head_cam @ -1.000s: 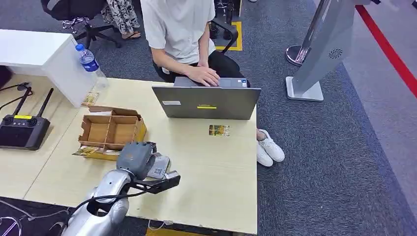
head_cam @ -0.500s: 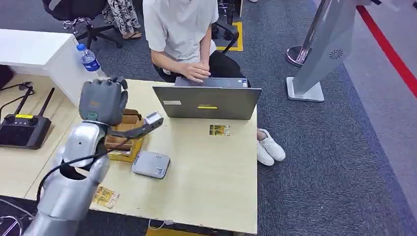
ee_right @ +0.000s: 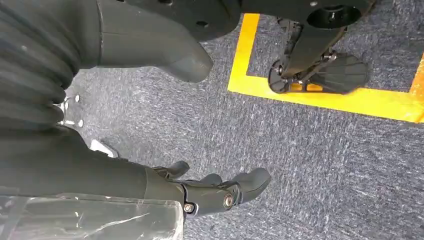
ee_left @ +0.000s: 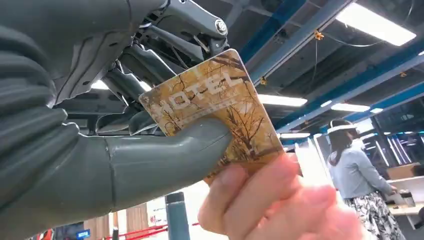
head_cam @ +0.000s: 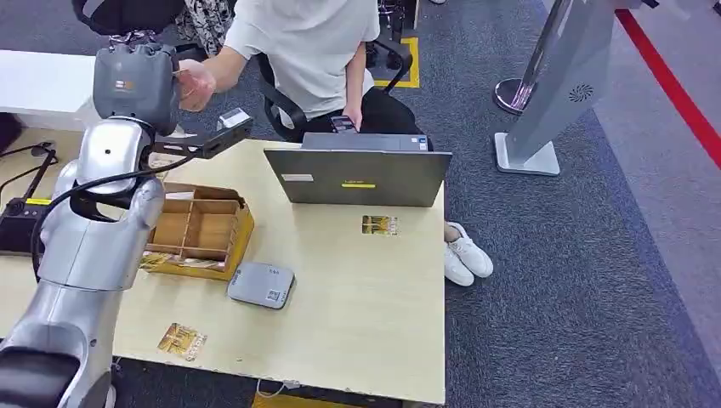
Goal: Pass the card to the sensor for recognition and then transmit it.
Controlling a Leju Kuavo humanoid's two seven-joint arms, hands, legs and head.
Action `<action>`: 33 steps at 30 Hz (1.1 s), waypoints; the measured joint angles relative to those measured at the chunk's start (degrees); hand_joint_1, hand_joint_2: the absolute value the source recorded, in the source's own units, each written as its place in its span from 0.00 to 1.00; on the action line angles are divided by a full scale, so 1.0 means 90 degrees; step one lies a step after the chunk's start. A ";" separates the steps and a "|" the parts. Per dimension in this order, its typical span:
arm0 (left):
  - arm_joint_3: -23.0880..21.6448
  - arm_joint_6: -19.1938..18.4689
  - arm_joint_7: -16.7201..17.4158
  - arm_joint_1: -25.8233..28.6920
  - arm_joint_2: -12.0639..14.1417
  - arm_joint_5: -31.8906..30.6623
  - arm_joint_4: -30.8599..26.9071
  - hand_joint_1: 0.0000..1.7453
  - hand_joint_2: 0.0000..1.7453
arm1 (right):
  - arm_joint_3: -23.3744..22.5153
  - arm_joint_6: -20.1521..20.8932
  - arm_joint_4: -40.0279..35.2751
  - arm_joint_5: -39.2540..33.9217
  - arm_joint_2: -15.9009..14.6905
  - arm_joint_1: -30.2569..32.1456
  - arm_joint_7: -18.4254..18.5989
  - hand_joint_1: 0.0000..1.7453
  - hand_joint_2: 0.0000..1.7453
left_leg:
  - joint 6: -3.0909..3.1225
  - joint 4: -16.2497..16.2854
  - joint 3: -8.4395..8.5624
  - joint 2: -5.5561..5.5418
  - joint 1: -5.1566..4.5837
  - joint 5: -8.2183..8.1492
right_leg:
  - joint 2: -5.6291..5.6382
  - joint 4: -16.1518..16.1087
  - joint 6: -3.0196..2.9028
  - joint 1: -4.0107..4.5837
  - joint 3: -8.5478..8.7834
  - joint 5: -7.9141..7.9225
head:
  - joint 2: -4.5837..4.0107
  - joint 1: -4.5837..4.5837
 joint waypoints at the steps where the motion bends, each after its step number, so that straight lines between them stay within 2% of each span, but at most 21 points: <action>1: -0.0002 -0.0010 0.0000 -0.0007 -0.0005 0.0000 0.0022 0.00 1.00 | 0.0002 0.0002 0.0000 -0.0002 0.0002 -0.0003 0.0000 0.00 1.00 | 0.0000 0.0000 0.0000 0.0000 0.0000 0.0000 | 0.0000 0.0000 0.0000 0.0000 0.0000 0.0000 | 0.0000 0.0000; 12: 0.0000 0.0121 -0.0077 0.0106 -0.0090 0.0162 0.0076 0.00 1.00 | 0.0000 -0.0005 0.0000 -0.0036 0.0010 0.0001 -0.0010 0.00 1.00 | 0.0000 0.0000 -0.0003 0.0002 0.0000 0.0000 | 0.0002 0.0000 0.0000 0.0000 -0.0002 0.0001 | 0.0000 0.0000; 16: -0.0002 0.0119 -0.0323 0.0471 -0.0100 0.0362 -0.0316 0.00 1.00 | 0.0000 -0.0032 0.0000 -0.0170 0.0010 0.0027 -0.0066 0.00 1.00 | 0.0000 0.0000 -0.0005 0.0001 0.0000 0.0000 | 0.0002 0.0000 0.0000 0.0000 -0.0002 0.0000 | 0.0000 0.0002; 18: -0.0017 0.0136 -0.0613 0.0829 -0.0029 0.0466 -0.0815 0.00 1.00 | -0.0022 -0.0046 0.0000 -0.0287 0.0010 0.0062 -0.0146 0.00 1.00 | -0.0002 -0.0001 -0.0004 0.0004 -0.0001 -0.0005 | 0.0008 0.0000 0.0001 -0.0001 -0.0004 -0.0003 | 0.0000 -0.0002; 21: -0.0102 0.0367 -0.1079 0.1462 0.0248 0.0841 -0.1500 0.00 1.00 | -0.0063 -0.0070 0.0000 -0.0396 0.0007 0.0136 -0.0231 0.00 1.00 | -0.0003 -0.0005 -0.0004 0.0013 -0.0001 -0.0009 | 0.0020 0.0000 0.0000 -0.0001 -0.0007 -0.0005 | -0.0002 0.0002; 26: -0.0221 0.0967 -0.1813 0.2602 0.0980 0.1419 -0.2427 0.00 1.00 | -0.0194 -0.0078 0.0000 -0.0508 -0.0007 0.0218 -0.0294 0.00 1.00 | -0.0006 -0.0008 -0.0006 0.0020 0.0001 -0.0011 | 0.0021 0.0000 0.0000 0.0000 -0.0016 -0.0009 | 0.0000 -0.0007; 30: -0.0231 0.1470 -0.2115 0.3438 0.1458 0.1530 -0.2783 0.00 1.00 | -0.0265 -0.0053 0.0000 -0.0564 -0.0053 0.0225 -0.0304 0.00 1.00 | -0.0006 -0.0009 -0.0005 0.0023 0.0001 -0.0011 | 0.0022 0.0000 -0.0001 0.0000 -0.0017 -0.0009 | 0.0000 -0.0010; 33: -0.0231 0.1763 -0.2324 0.3851 0.1687 0.1663 -0.2820 0.00 1.00 | -0.0328 -0.0029 0.0000 -0.0578 -0.0083 0.0221 -0.0306 0.00 1.00 | -0.0006 -0.0009 -0.0007 0.0016 0.0001 -0.0010 | 0.0016 -0.0001 0.0000 0.0000 -0.0013 -0.0009 | 0.0000 -0.0007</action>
